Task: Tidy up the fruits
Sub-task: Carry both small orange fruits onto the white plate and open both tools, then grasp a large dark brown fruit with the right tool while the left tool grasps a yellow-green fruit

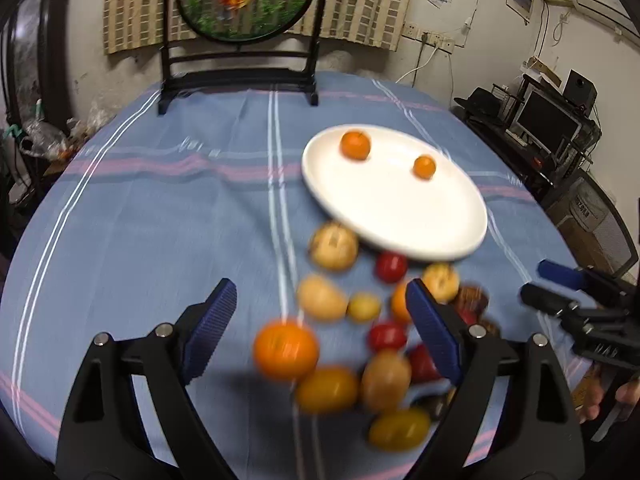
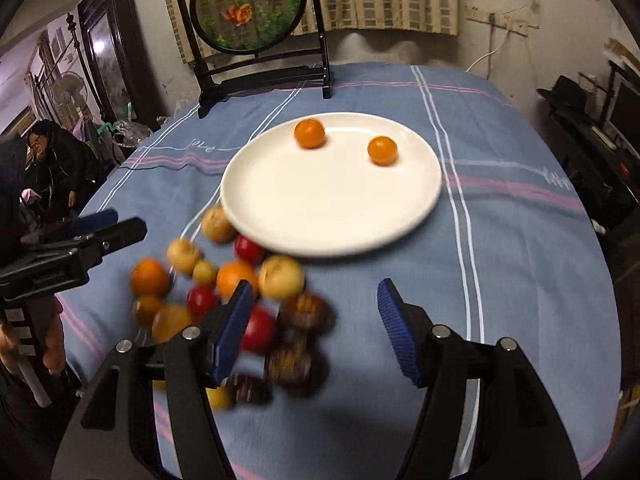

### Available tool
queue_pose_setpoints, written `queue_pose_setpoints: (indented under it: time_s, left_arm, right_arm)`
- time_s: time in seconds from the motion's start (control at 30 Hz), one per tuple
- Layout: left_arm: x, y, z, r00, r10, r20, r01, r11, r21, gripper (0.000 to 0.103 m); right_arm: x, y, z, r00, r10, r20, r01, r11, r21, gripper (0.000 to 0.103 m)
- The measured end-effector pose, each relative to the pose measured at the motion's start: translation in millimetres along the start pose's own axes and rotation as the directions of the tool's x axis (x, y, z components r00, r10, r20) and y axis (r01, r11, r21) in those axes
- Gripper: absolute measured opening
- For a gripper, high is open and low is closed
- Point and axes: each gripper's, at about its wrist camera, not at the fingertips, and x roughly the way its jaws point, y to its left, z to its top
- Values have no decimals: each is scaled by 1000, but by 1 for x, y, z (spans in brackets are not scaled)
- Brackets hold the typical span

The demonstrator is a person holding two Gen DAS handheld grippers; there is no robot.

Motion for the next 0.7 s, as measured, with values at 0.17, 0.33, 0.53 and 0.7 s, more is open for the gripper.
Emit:
queue_pose_setpoints:
  time_s: [0.17,0.33,0.53,0.7]
  left_arm:
    - [-8,7,-34,999,21,-31,-22,1000,-8,88]
    - [-17,-4,-60,998,2,-61,0,999,33,91]
    - [-21,-21,-76,996,-7,-85,16,995,102,92]
    - [-16,-25,-80,993,-30,-115,43,993,107,92]
  right_arm:
    - [-6,5,-28,998,-56,9,56,998,-18,65]
    - [7,9,-44,996,-81,-33,79,995,-62,65]
    - [16,8,-58,995,-62,-80,53,992,-116,65]
    - [40,13,-56,993,-45,-108,28,988,-155,65]
